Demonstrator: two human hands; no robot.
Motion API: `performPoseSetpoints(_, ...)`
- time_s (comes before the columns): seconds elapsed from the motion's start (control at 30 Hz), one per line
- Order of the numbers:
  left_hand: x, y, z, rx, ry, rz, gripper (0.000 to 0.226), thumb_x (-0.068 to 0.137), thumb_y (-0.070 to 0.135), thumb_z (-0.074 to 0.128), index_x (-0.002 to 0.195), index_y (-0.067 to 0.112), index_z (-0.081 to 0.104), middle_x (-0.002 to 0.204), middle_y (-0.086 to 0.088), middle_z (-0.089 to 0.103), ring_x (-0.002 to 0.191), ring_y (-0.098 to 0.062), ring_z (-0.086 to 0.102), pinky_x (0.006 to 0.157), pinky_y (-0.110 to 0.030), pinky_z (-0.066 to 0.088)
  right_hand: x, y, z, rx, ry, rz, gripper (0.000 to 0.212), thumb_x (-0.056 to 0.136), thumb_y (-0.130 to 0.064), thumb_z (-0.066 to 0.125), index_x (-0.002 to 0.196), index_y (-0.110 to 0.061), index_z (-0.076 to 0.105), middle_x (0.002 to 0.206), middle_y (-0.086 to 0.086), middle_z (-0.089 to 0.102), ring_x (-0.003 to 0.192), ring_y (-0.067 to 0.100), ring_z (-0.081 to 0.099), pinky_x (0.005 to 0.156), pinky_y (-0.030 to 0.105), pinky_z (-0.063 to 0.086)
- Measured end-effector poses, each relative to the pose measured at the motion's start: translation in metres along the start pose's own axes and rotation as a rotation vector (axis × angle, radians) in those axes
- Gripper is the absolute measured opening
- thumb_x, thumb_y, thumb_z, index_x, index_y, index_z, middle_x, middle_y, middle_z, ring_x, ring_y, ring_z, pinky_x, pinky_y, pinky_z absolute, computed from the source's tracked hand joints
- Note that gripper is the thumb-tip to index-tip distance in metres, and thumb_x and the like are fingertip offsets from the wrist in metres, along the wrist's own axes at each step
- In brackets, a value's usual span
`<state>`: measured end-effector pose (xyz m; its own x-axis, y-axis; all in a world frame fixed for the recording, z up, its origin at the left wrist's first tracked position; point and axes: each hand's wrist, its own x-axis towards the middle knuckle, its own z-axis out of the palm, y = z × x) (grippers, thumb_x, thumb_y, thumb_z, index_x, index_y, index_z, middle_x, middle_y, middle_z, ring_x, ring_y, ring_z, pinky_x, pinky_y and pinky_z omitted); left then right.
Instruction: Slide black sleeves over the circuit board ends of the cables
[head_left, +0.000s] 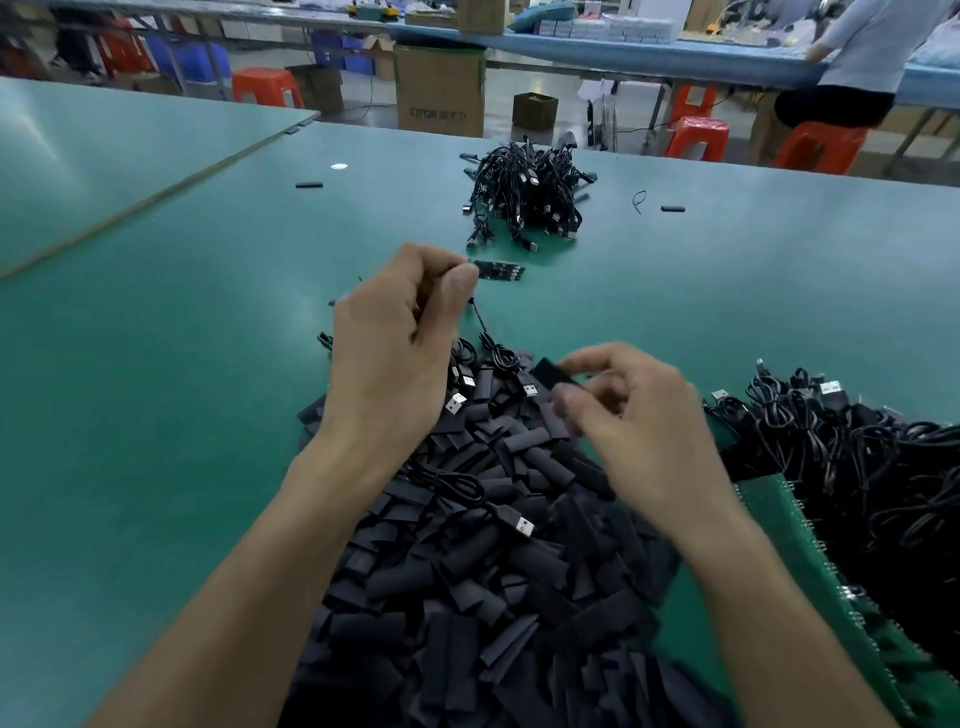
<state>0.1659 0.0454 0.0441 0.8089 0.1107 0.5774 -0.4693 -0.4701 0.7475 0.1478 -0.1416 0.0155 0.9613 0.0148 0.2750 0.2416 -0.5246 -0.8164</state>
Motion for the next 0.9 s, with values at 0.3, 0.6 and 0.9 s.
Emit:
performPoseSetpoints(0.3, -0.008, -0.009, 0.01, 0.188, -0.118, 0.053, 0.036, 0.104, 0.039, 0.047, 0.084, 0.015, 0.065, 0.054, 0.018, 0.039, 0.049, 0.004, 0.043, 0.046, -0.014, 0.027, 0.002, -0.008, -0.012, 0.198, 0.162, -0.129, 0.019, 0.093, -0.024, 0.07, 0.105, -0.039, 0.069, 0.088, -0.02, 0.072, 0.08, 0.005, 0.068, 0.076, 0.025, 0.057)
performPoseSetpoints(0.6, -0.008, -0.003, 0.008, 0.085, -0.275, -0.034, 0.034, 0.103, 0.041, 0.049, 0.08, 0.021, 0.064, 0.049, 0.019, 0.045, 0.041, -0.006, 0.034, 0.045, -0.018, 0.025, 0.002, -0.011, -0.014, 0.293, 0.221, -0.205, 0.013, 0.081, -0.042, 0.07, 0.095, -0.043, 0.07, 0.082, -0.016, 0.075, 0.076, 0.01, 0.073, 0.075, 0.026, 0.059)
performPoseSetpoints(0.9, -0.008, 0.002, 0.007, -0.105, -0.363, -0.077, 0.036, 0.102, 0.029, 0.053, 0.072, 0.012, 0.063, 0.042, 0.014, 0.035, 0.038, -0.005, 0.026, 0.042, -0.012, 0.023, 0.003, -0.008, -0.018, 0.325, 0.265, -0.218, 0.017, 0.088, -0.018, 0.074, 0.096, -0.033, 0.072, 0.079, -0.013, 0.076, 0.071, 0.005, 0.072, 0.067, 0.012, 0.051)
